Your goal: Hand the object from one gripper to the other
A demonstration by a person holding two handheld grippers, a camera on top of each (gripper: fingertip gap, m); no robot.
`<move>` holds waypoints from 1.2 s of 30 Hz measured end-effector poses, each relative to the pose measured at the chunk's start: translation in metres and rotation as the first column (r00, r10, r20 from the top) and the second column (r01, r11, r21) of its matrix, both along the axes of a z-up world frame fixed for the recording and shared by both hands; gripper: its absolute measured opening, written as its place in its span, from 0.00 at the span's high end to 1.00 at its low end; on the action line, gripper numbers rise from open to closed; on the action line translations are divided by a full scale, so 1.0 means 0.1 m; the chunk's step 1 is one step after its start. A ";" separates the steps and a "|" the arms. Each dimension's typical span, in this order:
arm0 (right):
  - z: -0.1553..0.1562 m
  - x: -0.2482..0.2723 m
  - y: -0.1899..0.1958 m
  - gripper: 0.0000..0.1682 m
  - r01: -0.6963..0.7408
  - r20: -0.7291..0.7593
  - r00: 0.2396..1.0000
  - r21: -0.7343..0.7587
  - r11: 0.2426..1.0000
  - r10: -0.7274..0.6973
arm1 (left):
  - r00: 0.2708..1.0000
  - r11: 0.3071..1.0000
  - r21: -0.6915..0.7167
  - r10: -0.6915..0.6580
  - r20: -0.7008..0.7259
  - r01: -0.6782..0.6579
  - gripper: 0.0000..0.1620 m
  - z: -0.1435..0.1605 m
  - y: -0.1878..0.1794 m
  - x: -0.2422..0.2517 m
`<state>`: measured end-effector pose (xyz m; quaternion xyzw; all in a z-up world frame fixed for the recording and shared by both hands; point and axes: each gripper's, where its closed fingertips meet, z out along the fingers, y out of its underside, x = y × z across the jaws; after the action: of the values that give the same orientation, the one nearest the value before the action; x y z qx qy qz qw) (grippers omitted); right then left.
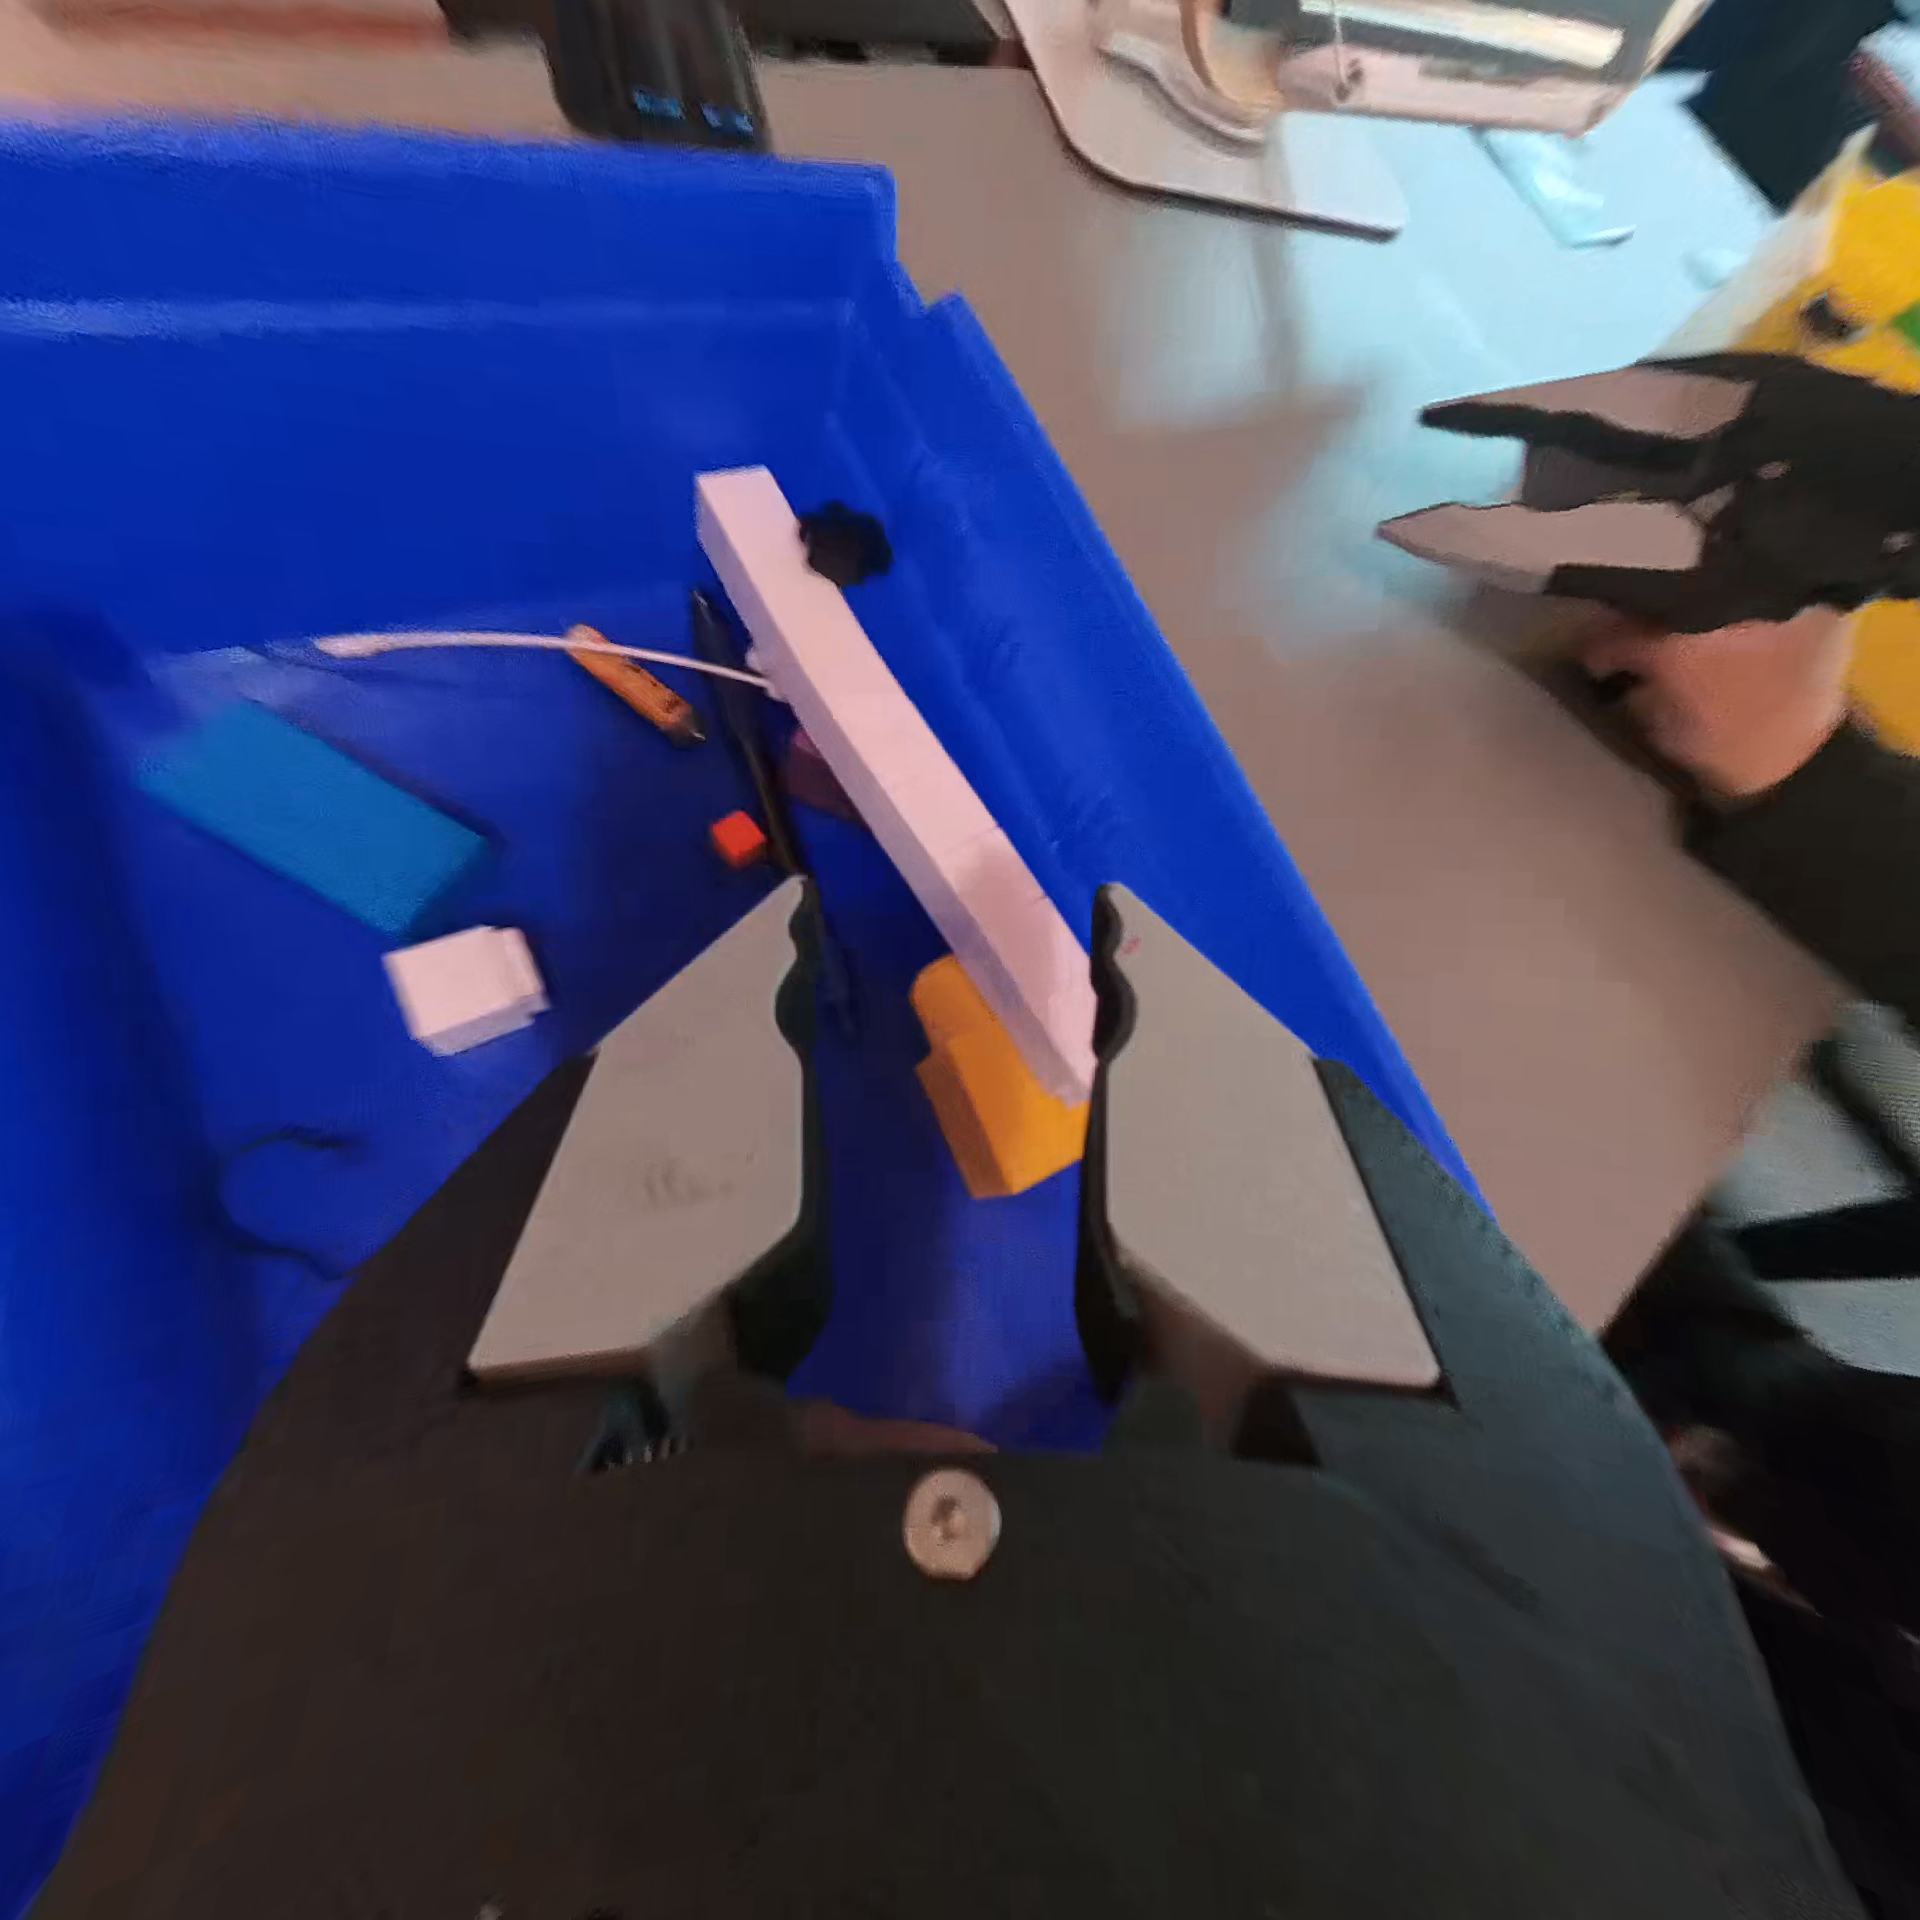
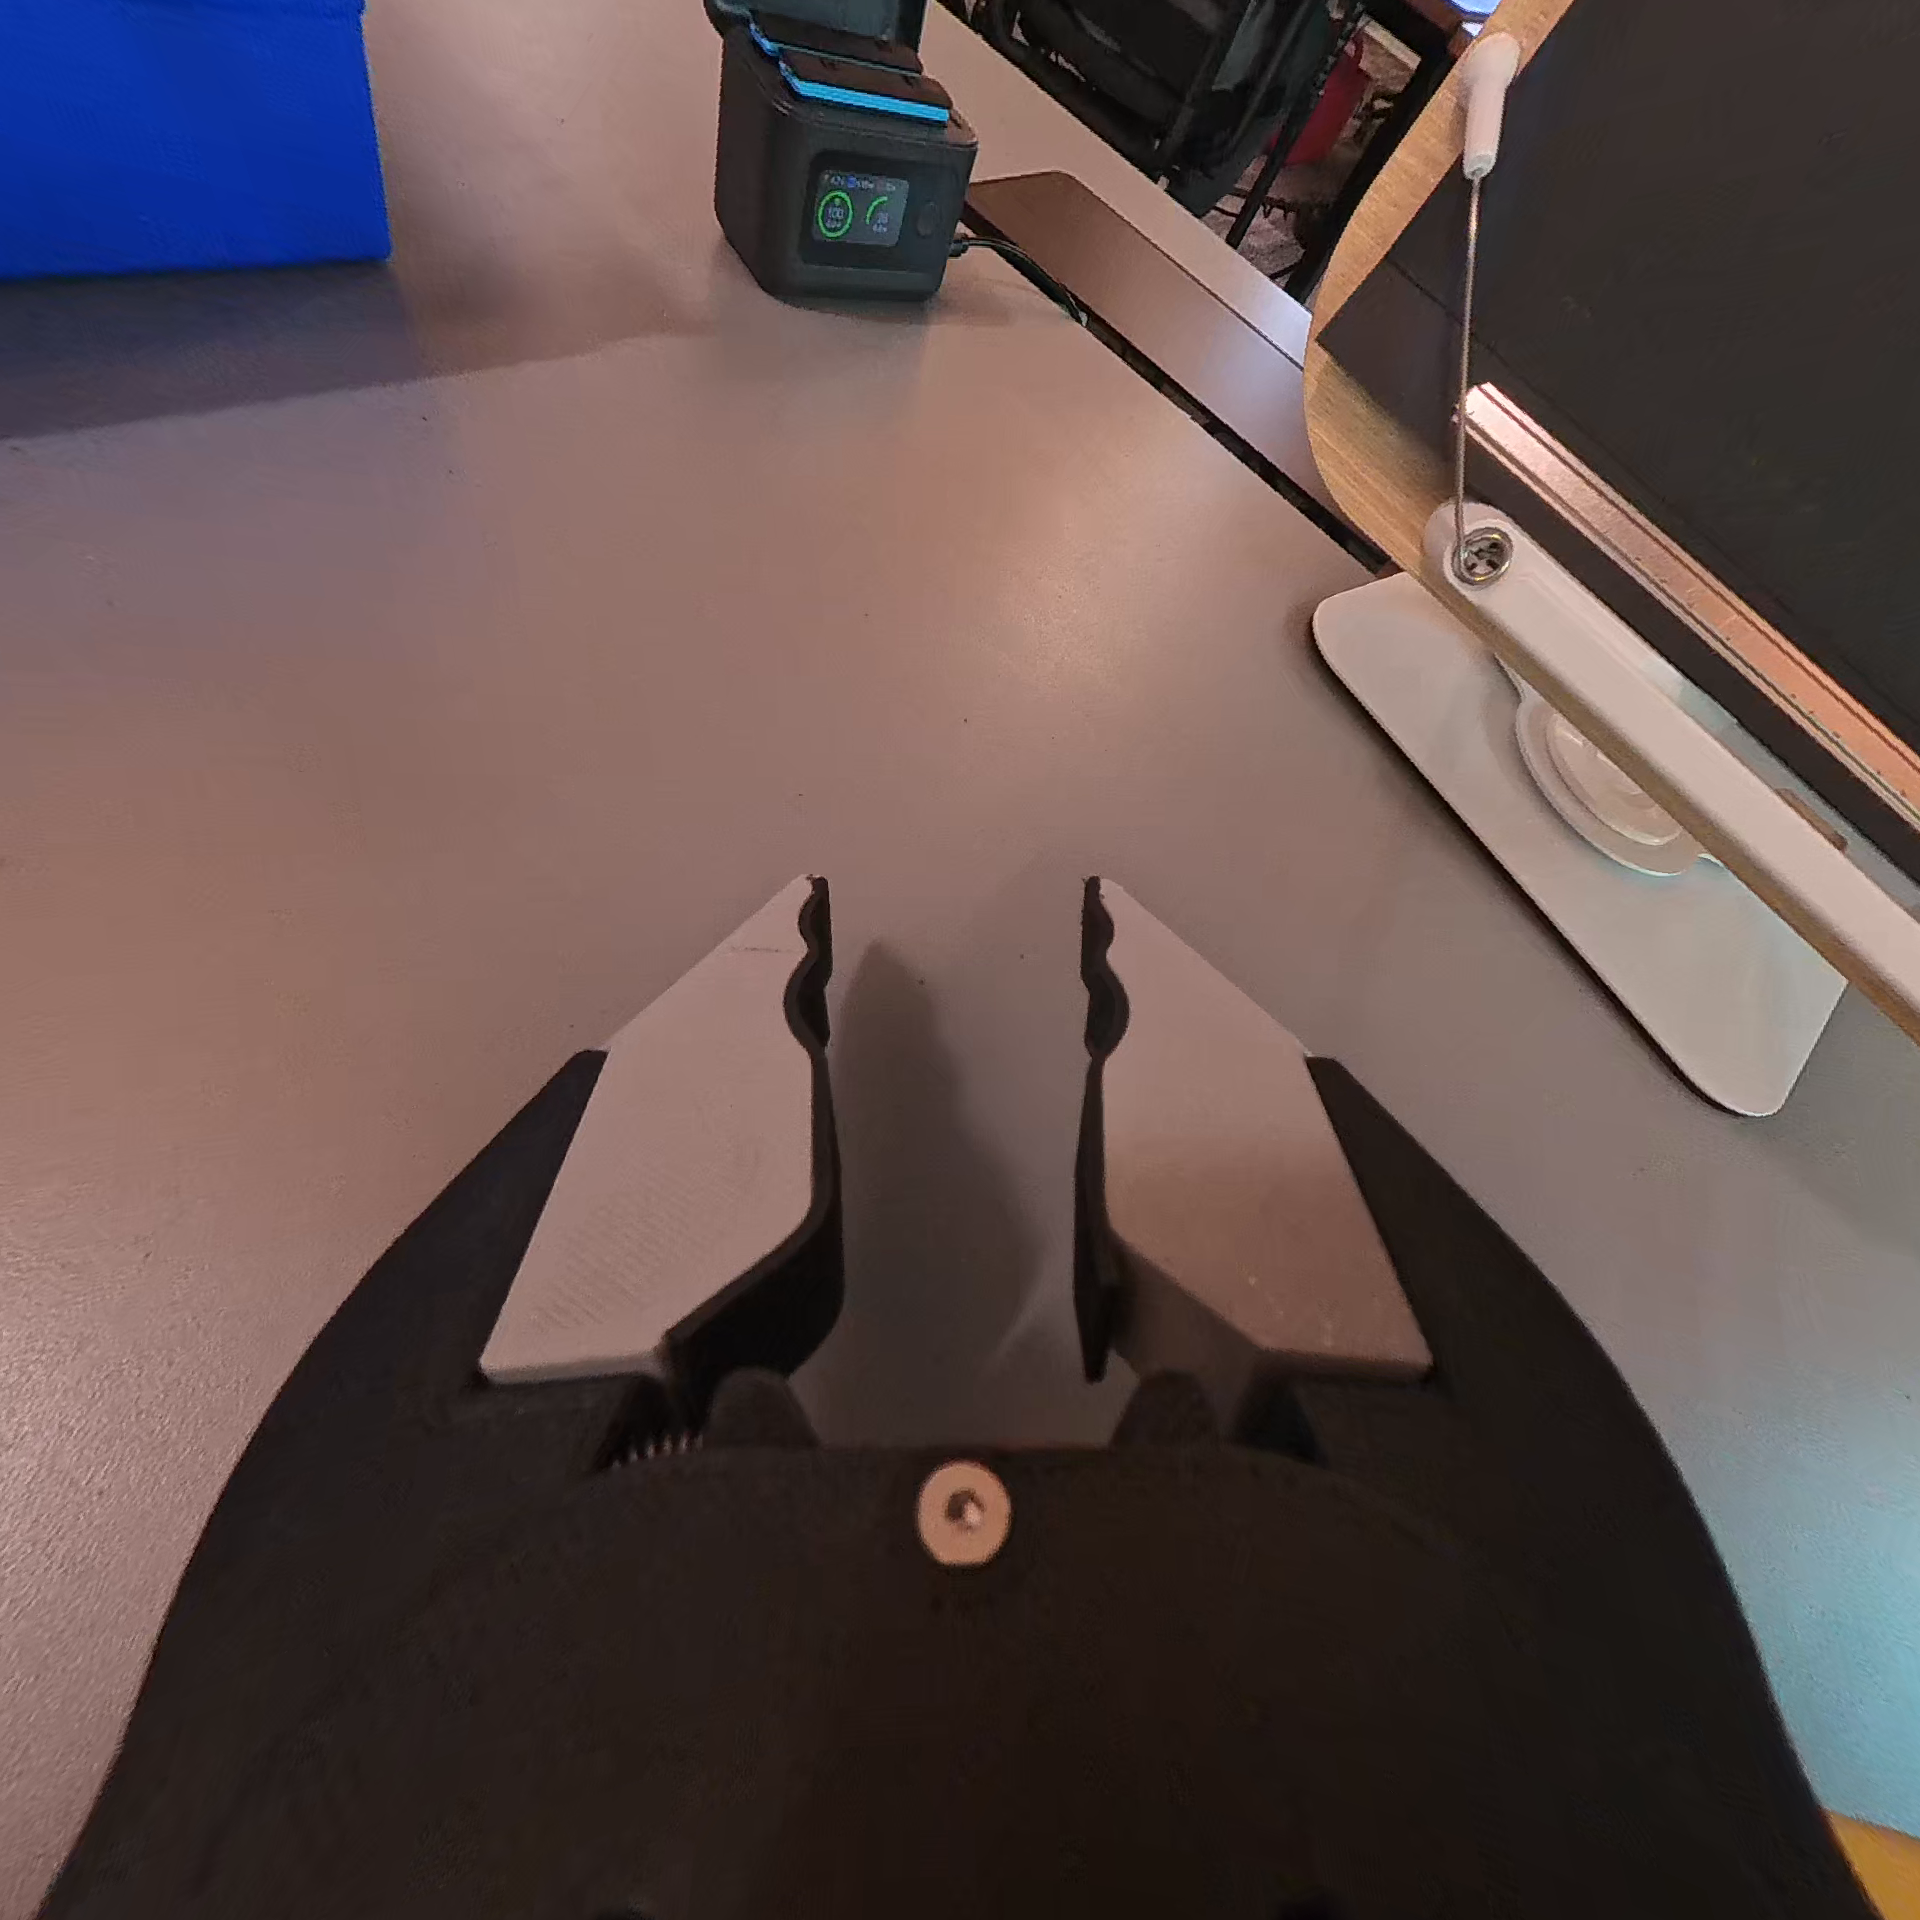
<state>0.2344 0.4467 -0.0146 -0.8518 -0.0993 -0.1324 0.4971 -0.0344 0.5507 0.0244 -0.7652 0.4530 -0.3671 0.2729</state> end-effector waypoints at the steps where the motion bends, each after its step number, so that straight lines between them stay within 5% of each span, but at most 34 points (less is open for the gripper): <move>1: 0.00 0.00 0.00 0.73 0.001 0.002 1.000 -0.002 1.000 -0.001 | 1.000 0.998 -0.070 -0.005 0.015 0.006 0.70 -0.05 0.02 0.04; 5: -0.02 -0.01 0.00 0.74 -0.004 0.009 1.000 -0.015 1.000 0.004 | 0.998 0.974 -0.224 -0.029 0.055 0.041 0.71 -0.10 0.06 0.16; 11: -0.02 -0.03 0.01 0.74 -0.019 -0.014 1.000 -0.015 1.000 0.019 | 0.997 0.958 -0.281 -0.060 -0.039 0.047 0.68 -0.40 0.06 0.28; 13: -0.01 -0.03 0.01 0.74 -0.024 -0.033 0.999 -0.010 1.000 0.024 | 0.998 0.945 -0.321 -0.066 -0.001 0.062 0.77 -0.38 0.03 0.34; 20: 0.06 -0.02 -0.01 0.75 -0.037 -0.127 0.991 0.032 0.999 0.041 | 0.998 0.946 -0.320 -0.042 0.042 0.053 0.79 -0.34 0.08 0.32; 25: 0.11 -0.02 -0.05 0.76 -0.045 -0.218 0.974 0.061 0.997 0.058 | 0.992 0.996 -0.042 0.082 0.099 -0.079 0.80 0.16 0.43 0.07; 29: 0.15 -0.02 -0.07 0.76 -0.053 -0.287 0.955 0.084 0.995 0.075 | 0.961 0.936 0.246 0.210 0.180 -0.250 0.82 0.84 0.63 -0.15; 36: 0.35 -0.28 -0.09 0.72 -0.172 -0.469 0.847 0.202 0.964 0.250 | 0.933 0.873 0.452 0.008 0.360 -0.182 0.82 1.70 -0.26 0.53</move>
<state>0.2064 0.4373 0.0202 -0.8006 -0.0528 0.1366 0.5811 0.0184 0.5245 0.1942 -0.6190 0.4353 -0.3587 0.5465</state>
